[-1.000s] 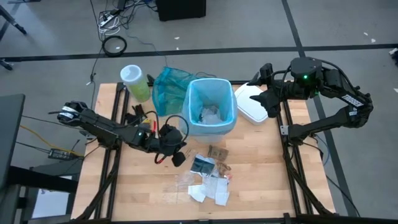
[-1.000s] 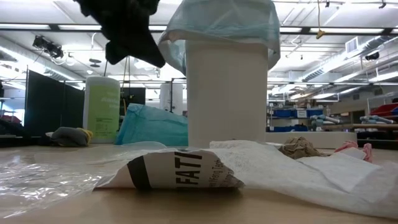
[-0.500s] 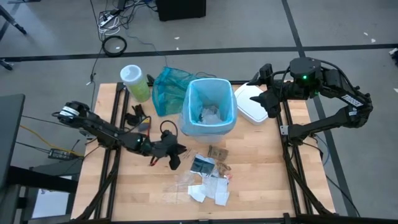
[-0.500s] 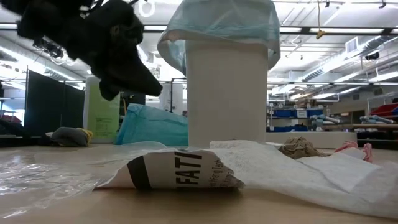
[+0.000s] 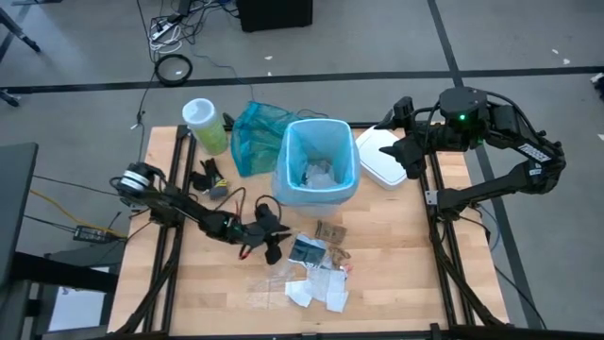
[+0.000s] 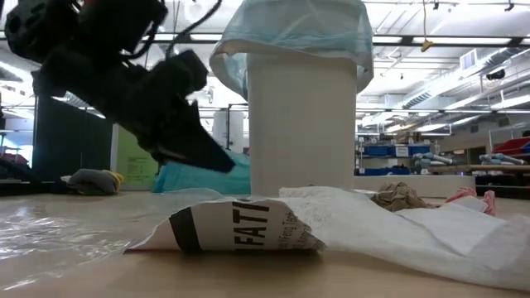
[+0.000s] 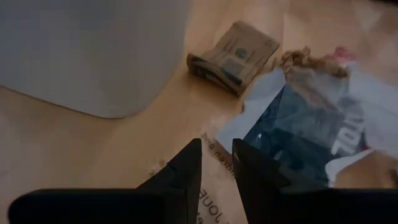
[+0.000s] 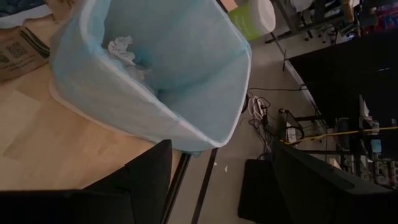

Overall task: Place trash/remove bag and relplace
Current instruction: Put the clear plastic into the white trash bin, then put the brown cardboard into the white trash bin

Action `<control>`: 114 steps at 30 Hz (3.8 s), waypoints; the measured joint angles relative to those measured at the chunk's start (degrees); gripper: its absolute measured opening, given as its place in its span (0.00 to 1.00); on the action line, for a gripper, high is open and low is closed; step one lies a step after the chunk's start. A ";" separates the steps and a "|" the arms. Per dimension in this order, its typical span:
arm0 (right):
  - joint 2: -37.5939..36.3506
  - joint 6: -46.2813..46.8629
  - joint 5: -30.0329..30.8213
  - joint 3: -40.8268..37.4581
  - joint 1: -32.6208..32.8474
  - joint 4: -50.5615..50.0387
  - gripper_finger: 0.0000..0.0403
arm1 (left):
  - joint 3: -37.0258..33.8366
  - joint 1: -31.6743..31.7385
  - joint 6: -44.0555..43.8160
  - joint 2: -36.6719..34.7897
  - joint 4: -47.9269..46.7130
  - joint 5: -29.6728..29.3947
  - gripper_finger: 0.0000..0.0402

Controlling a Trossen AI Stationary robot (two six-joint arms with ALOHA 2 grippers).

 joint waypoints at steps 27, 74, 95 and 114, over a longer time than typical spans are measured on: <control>0.00 0.74 0.00 0.00 -0.02 0.04 0.60 | 1.83 0.00 -16.59 4.86 -2.31 7.54 0.01; 0.00 -1.96 5.92 0.00 -0.02 -0.24 0.57 | 38.33 17.91 23.41 -25.64 -40.48 -1.52 0.03; 0.00 -0.93 8.82 -0.06 -0.02 -2.42 0.60 | 48.36 14.93 25.37 -22.66 -51.38 12.78 0.18; -0.09 21.83 -11.23 -38.15 9.28 19.95 0.66 | 16.98 -12.60 -16.65 -26.44 -43.46 3.27 0.08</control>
